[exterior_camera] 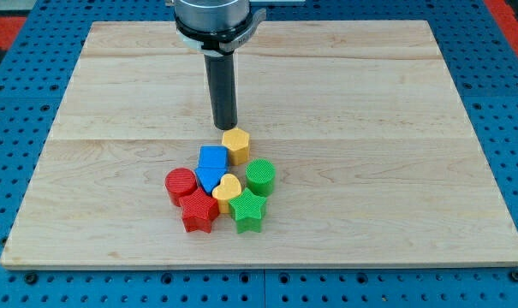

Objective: Move the yellow heart to the top left of green circle

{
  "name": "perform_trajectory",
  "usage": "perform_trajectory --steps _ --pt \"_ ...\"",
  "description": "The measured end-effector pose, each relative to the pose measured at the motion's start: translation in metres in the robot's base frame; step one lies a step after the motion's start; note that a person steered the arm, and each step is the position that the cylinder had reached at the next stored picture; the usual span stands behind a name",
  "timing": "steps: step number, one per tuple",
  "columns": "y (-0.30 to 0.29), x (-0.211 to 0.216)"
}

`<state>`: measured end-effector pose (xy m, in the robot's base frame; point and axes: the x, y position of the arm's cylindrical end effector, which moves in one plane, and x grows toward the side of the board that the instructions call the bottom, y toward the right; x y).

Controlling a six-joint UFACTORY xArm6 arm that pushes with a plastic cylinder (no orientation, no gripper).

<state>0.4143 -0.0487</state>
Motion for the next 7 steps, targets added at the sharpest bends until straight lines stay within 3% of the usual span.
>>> perform_trajectory --steps 2,3,5,6,7 --pt "-0.019 -0.076" --pt "-0.127 -0.064" --pt "-0.143 0.068" --pt "-0.100 0.147" --pt "-0.058 0.185"
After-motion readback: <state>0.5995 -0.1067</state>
